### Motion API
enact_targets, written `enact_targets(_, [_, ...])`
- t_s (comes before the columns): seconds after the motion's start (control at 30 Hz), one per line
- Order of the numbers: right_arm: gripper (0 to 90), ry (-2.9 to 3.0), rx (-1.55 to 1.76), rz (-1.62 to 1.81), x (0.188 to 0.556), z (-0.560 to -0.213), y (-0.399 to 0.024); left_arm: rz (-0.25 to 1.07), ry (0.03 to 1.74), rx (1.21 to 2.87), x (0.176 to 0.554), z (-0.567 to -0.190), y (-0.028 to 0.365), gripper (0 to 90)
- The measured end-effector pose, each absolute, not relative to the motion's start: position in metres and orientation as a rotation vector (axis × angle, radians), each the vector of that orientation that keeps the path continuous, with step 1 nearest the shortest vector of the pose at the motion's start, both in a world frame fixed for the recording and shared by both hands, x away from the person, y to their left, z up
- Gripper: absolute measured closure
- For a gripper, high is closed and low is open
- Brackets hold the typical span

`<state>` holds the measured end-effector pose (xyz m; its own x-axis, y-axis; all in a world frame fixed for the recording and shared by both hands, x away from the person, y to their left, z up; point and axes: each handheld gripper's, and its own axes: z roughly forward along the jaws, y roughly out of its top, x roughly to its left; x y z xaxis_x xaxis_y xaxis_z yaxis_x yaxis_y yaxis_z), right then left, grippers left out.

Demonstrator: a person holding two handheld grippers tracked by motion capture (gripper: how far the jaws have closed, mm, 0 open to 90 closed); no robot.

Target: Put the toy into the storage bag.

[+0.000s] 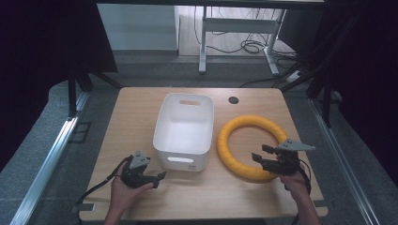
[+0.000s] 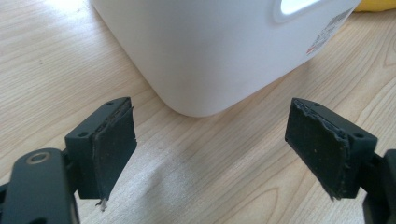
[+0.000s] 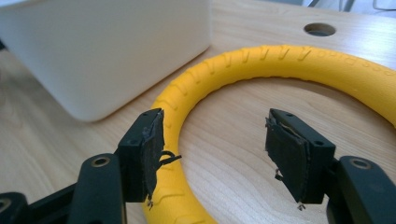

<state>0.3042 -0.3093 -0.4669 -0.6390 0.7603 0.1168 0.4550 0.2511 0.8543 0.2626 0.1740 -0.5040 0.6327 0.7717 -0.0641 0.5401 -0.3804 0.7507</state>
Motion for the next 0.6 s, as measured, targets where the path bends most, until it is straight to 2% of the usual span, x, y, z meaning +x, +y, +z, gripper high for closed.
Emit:
enact_targets(0.23, [37.1, 2.39, 1.05, 1.246, 0.311, -0.46, -0.302, 0.374, 1.017, 2.083, 0.26, -0.503, 0.174, 16.6])
enact_targets(0.6, [36.9, 2.669, 0.911, 0.977, 0.331, -0.451, -0.265, 0.389, 0.996, 2.121, 0.257, -0.504, 0.166, 16.8])
